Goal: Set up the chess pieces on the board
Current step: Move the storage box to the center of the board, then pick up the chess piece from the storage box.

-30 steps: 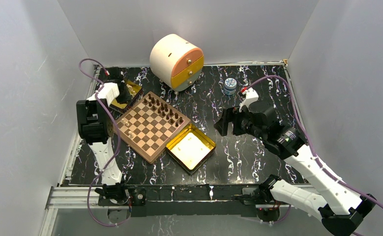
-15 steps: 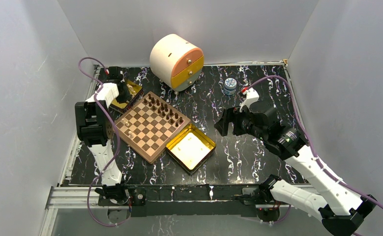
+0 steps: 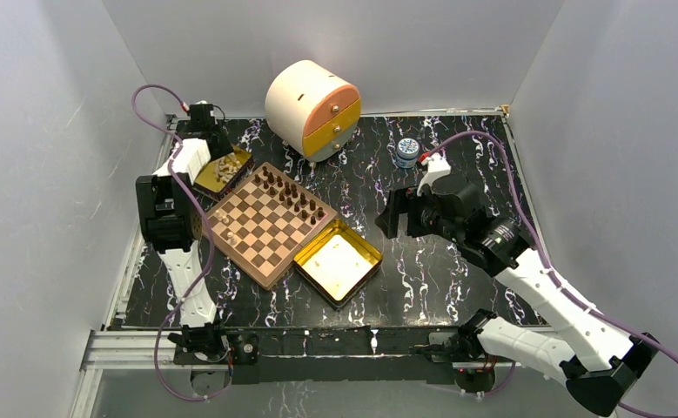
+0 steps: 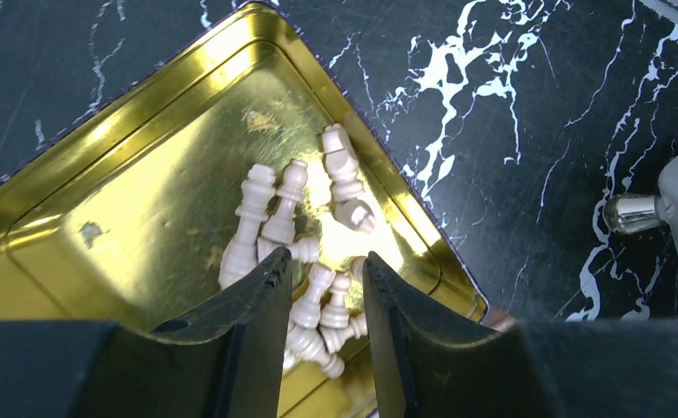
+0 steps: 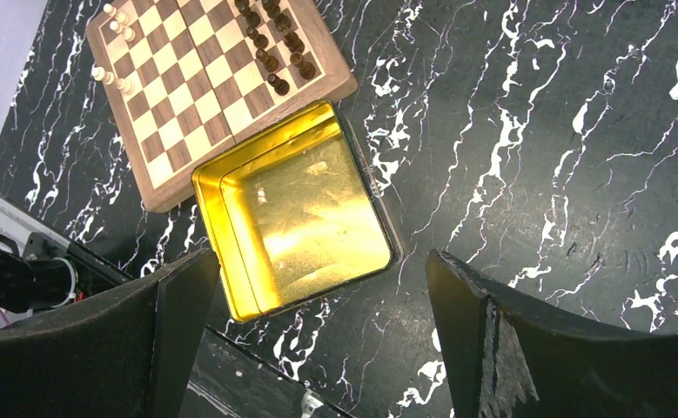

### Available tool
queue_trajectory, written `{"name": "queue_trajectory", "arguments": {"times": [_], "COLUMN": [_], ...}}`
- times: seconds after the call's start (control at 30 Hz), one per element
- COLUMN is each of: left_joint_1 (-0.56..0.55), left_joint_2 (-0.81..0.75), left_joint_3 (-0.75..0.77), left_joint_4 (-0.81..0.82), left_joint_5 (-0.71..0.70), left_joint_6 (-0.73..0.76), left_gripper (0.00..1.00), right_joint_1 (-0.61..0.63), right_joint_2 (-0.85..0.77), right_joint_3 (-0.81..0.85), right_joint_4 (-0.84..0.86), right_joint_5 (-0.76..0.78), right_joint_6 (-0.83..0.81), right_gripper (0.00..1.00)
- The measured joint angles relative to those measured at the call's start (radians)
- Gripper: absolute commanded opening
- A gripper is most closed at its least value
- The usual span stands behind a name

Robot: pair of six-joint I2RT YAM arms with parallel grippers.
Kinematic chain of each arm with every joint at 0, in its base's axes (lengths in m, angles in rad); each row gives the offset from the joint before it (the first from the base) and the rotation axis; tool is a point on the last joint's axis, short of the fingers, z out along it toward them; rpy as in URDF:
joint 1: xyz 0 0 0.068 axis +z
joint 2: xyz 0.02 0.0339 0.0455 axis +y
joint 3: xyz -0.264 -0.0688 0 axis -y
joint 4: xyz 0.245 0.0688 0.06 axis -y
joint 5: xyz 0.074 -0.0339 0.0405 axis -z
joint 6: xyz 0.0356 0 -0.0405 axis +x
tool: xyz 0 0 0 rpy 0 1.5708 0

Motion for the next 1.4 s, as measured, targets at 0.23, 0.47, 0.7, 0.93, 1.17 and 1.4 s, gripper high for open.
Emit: {"name": "queue_trajectory", "arguments": {"times": [0.23,0.47,0.7,0.93,1.17,1.4], "left_joint_1": [0.0,0.0,0.0,0.0,0.0,0.0], "left_joint_2": [0.08,0.115,0.139,0.172,0.174,0.173], "left_joint_3": [0.035,0.062,0.099,0.112,0.116,0.138], "left_joint_4": [0.042,0.046,0.054,0.054,0.048,0.011], "left_joint_5": [0.05,0.068,0.072,0.09,0.093,0.082], "left_joint_6": [0.006,0.021,0.04,0.047,0.052,0.051], "left_gripper": [0.36,0.36,0.28,0.23,0.15,0.13], "right_joint_1": [0.0,0.0,0.0,0.0,0.0,0.0], "right_joint_2": [0.041,0.056,0.061,0.07,0.07,0.068], "right_joint_3": [0.002,0.005,0.009,0.01,0.01,0.01], "right_joint_4": [0.004,0.011,0.024,0.027,0.027,0.027], "right_joint_5": [0.002,0.003,0.004,0.007,0.007,0.006], "right_joint_6": [0.0,-0.002,-0.003,-0.005,-0.007,-0.007], "right_gripper": [0.99,0.99,0.99,0.99,0.99,0.99]}}
